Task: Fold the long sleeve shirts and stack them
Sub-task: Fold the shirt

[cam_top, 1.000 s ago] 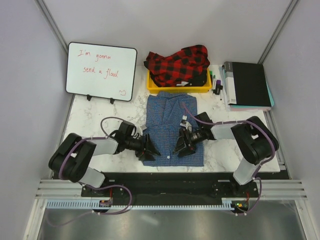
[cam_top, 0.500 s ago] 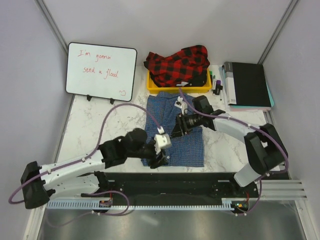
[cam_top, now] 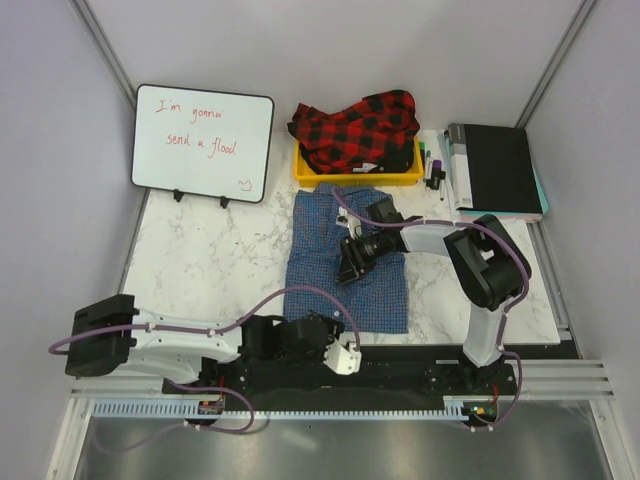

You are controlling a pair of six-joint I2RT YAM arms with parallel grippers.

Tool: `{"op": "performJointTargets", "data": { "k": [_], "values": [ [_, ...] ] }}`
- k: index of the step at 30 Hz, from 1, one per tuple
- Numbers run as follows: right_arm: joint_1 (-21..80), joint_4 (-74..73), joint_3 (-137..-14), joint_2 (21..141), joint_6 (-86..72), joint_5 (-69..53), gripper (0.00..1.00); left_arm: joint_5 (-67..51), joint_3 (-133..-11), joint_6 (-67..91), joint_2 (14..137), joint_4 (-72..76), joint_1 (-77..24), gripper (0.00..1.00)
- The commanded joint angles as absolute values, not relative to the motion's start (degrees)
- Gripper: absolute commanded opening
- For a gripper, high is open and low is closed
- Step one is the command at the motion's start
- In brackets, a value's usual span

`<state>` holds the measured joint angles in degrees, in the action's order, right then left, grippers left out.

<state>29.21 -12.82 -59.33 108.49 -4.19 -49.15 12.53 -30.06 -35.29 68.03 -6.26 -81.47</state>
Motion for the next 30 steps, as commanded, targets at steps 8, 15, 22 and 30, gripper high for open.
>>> {"op": "performJointTargets", "data": {
  "k": [8, 15, 22, 30],
  "values": [
    [28.74, -9.76, -60.47, 112.06, -4.48, -50.45, 0.51, 15.47, -27.33, -45.35, 76.46, 11.42, -84.02, 0.57],
    [28.92, -8.27, -58.8, 111.89, -5.71, -50.54, 0.51, 16.26, -27.24, -47.55, 80.77, 15.29, -84.11, 0.33],
    [30.49, -6.68, -54.5, 108.73, -6.15, -50.1, 0.52, 14.59, -29.26, -45.19, 78.23, 8.54, -84.37, 0.02],
    [30.41, -16.16, -62.83, 98.44, -1.33, -50.1, 0.66, 8.0, -39.8, -31.66, 72.78, -17.09, -88.59, 0.02]
  ]
}}
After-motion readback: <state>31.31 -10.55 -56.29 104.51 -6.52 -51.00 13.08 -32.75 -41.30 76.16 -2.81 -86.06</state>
